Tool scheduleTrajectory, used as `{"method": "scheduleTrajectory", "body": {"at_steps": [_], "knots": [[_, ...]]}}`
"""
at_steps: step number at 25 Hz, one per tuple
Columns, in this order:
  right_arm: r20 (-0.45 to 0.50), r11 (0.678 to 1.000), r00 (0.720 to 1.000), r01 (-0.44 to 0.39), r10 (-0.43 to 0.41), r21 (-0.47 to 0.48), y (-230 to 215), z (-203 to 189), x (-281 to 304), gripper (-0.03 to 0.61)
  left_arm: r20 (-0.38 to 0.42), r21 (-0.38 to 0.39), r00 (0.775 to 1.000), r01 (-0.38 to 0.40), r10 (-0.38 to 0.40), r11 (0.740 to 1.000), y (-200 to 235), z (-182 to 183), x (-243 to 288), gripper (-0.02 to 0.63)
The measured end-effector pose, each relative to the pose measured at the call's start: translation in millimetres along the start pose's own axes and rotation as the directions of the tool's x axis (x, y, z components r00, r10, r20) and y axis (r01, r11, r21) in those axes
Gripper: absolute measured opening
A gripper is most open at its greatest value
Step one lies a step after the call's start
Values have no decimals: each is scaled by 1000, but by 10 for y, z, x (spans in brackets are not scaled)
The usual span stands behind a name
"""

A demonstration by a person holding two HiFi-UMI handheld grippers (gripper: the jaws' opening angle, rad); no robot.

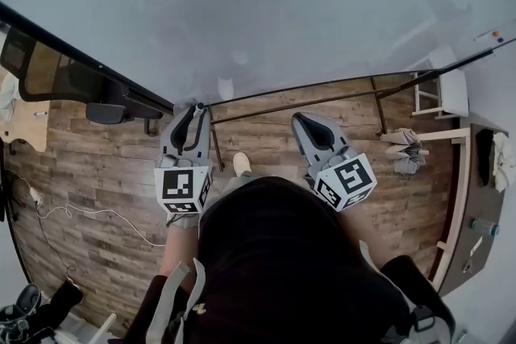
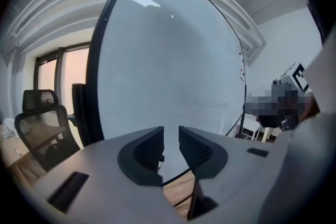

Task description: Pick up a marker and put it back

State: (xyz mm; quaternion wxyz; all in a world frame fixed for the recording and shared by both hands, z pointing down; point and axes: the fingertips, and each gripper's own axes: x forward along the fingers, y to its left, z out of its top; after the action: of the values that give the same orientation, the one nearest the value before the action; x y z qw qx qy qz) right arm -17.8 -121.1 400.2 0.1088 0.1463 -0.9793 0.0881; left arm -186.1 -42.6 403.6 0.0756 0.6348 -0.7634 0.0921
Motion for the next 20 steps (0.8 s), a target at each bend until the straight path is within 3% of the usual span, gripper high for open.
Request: {"method": "scheduleTrajectory", "body": {"at_steps": [10,20], "knots": [[10,990,990,141,-141,31,-294,-78,-452,18,10,32,985,171,-172,985,-586,103,296,94],[21,960,962,268,-270,79,-527,-164,-873,18,14,61,943,331,-332,942,-1175,200,492,94]]}}
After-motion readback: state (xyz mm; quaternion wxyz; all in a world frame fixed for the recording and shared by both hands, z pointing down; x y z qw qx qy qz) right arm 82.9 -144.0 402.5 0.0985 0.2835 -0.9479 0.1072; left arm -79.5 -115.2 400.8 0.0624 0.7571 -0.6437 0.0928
